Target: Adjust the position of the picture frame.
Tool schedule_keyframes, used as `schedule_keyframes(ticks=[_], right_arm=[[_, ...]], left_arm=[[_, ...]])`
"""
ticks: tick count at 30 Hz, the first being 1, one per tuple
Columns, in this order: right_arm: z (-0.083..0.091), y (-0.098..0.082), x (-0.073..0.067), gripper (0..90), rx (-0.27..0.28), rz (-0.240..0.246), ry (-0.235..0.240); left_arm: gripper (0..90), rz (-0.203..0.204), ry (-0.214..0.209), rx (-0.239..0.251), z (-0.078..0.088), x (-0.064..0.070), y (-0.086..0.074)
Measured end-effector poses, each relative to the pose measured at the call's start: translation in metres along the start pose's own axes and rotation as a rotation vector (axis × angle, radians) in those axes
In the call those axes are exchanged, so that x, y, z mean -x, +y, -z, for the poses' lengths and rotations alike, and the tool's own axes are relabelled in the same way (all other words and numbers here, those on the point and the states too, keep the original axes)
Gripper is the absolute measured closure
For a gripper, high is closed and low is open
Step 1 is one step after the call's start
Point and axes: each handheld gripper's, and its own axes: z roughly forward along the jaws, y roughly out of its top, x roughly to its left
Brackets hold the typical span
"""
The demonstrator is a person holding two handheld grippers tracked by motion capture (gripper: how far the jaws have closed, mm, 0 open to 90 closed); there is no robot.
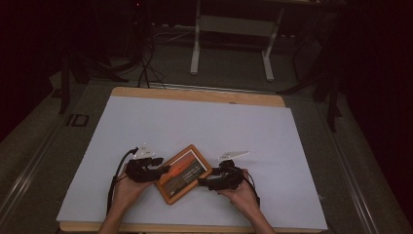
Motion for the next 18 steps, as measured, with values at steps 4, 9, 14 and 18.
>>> schedule_keyframes(ticks=[4,9,14,18], right_arm=[[0.0,0.003,0.002,32.3,-0.007,-0.016,0.008],[0.001,0.004,0.001,32.3,-0.014,-0.031,0.0],[0.0,0.002,-0.005,30.6,-0.033,-0.022,-0.033],[-0.002,-0.005,-0.01,30.4,-0.047,-0.031,-0.035]], left_arm=[[51.3,-0.011,-0.054,-0.023,-0.005,0.0,0.006],[49.7,-0.018,-0.1,-0.038,-0.011,-0.006,0.014],[48.8,-0.015,-0.137,-0.045,-0.015,-0.009,0.017],[48.3,-0.01,-0.149,-0.045,-0.015,-0.011,0.017]])
